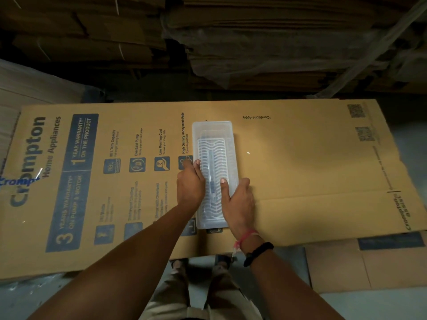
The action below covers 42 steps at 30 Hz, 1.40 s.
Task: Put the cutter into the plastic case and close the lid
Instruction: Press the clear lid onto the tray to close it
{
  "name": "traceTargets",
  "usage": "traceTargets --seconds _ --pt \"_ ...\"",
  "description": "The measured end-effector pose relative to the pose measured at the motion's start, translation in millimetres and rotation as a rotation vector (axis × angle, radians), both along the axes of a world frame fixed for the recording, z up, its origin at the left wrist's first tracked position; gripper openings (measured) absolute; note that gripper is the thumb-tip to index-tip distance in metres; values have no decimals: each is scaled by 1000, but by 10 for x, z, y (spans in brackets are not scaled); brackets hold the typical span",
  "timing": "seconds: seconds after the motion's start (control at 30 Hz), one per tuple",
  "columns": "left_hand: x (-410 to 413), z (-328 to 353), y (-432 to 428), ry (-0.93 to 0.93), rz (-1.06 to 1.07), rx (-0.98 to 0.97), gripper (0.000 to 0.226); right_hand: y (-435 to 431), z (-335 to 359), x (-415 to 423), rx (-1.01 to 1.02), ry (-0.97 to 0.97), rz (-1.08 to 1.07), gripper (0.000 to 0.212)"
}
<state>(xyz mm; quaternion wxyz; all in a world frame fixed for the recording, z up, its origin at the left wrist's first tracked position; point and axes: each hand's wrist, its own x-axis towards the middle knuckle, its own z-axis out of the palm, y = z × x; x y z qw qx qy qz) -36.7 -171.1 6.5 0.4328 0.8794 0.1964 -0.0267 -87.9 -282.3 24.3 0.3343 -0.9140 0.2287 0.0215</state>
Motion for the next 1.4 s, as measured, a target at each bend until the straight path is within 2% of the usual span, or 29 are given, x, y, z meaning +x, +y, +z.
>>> traceTargets --seconds 0.27,0.43,0.6,0.7,0.8,0.97,1.1,1.4 --pt "110 28 15 -34 8 34 37 -74 2 137 103 65 -8 53" --pt "83 -15 71 -46 -53 32 42 -199 73 701 288 122 -78 57" --pt "103 -19 116 -74 -79 36 48 -147 149 1522 440 65 -101 31" --pt "184 -22 134 -55 -83 38 35 -92 149 1766 496 13 -192 28" --pt "379 22 131 -22 -49 43 25 -31 78 1814 492 -33 -218 23" --pt "927 64 64 11 56 -20 45 -14 -8 1803 463 -83 -203 19" --pt "1302 100 45 39 103 -67 45 -28 -69 1820 484 -102 -202 19" --pt "1374 25 5 13 96 -34 46 -32 -129 1849 576 -128 -225 14"
